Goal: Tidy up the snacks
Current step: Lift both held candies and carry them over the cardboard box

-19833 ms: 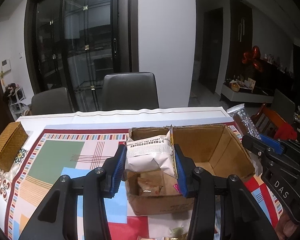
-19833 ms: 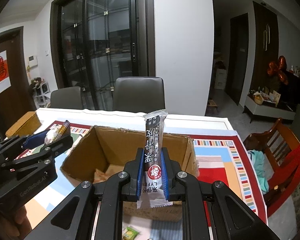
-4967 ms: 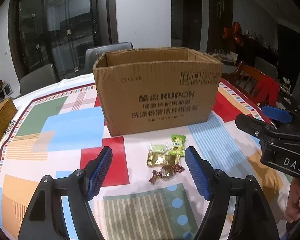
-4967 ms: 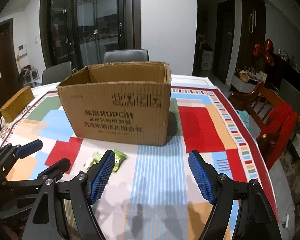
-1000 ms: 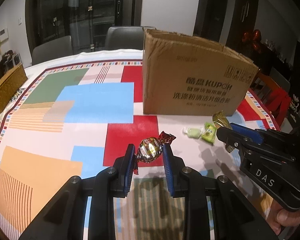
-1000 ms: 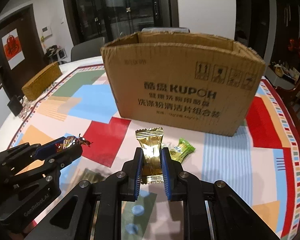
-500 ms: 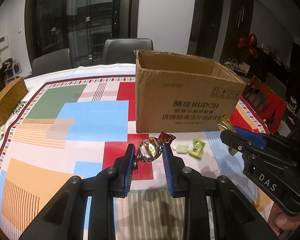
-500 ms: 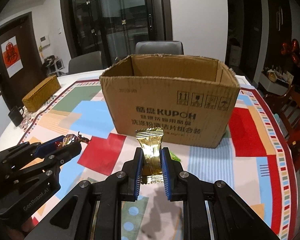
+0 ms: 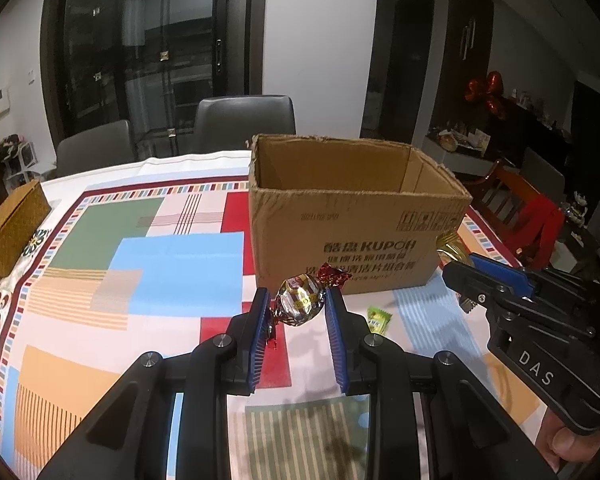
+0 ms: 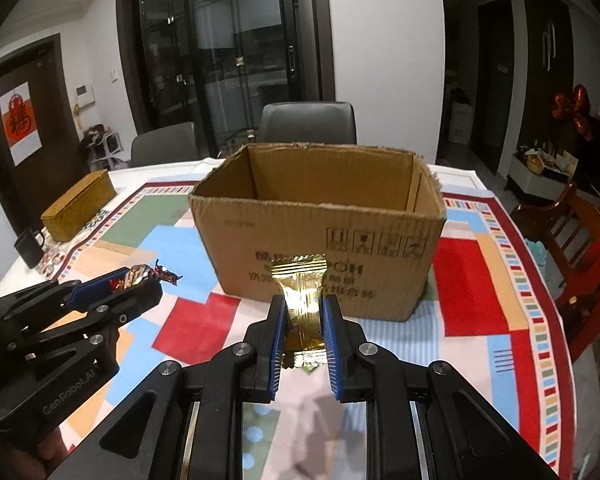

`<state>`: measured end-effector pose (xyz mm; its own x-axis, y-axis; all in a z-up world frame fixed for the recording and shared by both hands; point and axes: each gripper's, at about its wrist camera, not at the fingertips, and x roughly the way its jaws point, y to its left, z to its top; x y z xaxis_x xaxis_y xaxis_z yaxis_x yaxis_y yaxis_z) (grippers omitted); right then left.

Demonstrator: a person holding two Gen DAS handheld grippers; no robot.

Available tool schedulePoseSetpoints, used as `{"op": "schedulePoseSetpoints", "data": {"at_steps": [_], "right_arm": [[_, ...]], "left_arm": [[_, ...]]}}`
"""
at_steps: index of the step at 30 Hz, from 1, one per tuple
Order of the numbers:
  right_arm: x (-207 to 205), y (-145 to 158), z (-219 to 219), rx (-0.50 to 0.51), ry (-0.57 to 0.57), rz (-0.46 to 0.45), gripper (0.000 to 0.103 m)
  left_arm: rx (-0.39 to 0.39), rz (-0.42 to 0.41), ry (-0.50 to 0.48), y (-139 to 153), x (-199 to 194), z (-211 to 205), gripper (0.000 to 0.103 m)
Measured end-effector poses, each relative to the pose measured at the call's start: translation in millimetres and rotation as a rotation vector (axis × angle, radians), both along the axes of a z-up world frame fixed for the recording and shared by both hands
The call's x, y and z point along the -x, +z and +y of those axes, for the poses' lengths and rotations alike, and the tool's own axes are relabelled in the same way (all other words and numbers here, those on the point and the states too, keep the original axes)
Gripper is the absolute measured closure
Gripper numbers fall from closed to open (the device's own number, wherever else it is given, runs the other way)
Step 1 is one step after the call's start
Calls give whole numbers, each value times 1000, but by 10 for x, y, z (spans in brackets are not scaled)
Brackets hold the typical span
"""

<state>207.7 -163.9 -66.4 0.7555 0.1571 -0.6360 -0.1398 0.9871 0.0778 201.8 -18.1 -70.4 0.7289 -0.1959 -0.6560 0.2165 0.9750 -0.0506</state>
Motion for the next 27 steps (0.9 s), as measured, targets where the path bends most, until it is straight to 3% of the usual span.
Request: {"op": "schedulePoseSetpoints", "data": {"at_steps": [27], "right_arm": [[-310,493,-243,-3,-52,-96,83]], "left_arm": [[9,-77,-56,511,-515,-185,75]]}}
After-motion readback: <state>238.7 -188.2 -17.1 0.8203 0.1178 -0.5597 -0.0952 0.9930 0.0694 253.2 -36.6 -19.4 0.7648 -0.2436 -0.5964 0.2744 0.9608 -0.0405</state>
